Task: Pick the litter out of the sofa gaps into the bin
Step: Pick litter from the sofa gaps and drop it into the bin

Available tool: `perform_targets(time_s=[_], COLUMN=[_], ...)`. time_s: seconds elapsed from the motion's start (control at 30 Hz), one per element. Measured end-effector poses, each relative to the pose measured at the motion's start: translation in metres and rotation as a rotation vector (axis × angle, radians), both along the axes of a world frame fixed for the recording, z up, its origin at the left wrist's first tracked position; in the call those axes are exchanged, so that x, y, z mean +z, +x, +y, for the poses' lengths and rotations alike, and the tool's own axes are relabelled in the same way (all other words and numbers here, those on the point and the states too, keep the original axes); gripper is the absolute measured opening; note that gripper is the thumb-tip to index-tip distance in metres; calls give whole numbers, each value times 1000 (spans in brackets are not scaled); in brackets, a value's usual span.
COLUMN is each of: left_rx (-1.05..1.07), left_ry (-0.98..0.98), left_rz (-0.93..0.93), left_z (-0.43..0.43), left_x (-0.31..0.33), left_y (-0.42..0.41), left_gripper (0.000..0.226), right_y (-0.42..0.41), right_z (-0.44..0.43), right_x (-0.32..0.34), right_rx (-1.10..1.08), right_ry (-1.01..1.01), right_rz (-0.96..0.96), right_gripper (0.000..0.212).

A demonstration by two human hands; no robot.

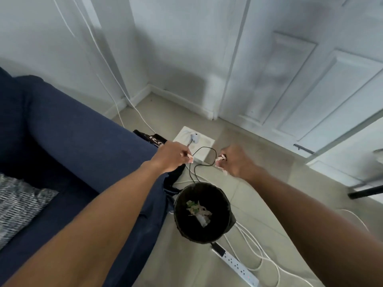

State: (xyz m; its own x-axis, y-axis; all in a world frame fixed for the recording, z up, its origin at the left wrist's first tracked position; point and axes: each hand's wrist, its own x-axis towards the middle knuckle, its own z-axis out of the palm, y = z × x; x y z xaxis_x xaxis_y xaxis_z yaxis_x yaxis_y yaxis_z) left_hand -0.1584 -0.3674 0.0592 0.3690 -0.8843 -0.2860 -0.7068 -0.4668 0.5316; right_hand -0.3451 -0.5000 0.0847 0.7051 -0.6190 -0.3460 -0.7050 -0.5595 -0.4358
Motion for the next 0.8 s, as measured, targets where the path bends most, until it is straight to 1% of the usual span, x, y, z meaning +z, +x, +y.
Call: perform_targets(time_s=[0.07, 0.17, 0.27, 0.33, 0.4, 0.47, 0.53, 0.8], left_rx=[-18, -33, -19, -7, -5, 4, 12, 8], left_ry=[23, 48, 64, 72, 74, 71, 77, 104], left_rz=[0, -18, -22, -23, -29, -35, -35, 1], left_z=[-2, -5, -7, -8, -10, -11, -12, -12], left_x=[-17, -37, -49, -54, -55, -55, -57, -64], left_y=[-9, -17, -19, -19, -20, -20, -20, -27], left_gripper=[21, 21, 25, 25, 24, 22, 22, 22], right_y=[-8, -16, -21, -22, -24, -24, -24, -25], right_z=[0, -1, -1, -3, -6, -9, -11, -21], right_x=[-18, -44, -58, -66, -70, -74, -76, -75], right_rx=[-1, -9, 8, 29, 44, 54, 46, 17], right_ry=[22, 36, 49, 44, 67, 76, 58, 15], right_rz=[21, 79, 87, 120, 142, 171, 172, 154], right_gripper=[11, 23, 25, 30, 40, 53, 60, 54])
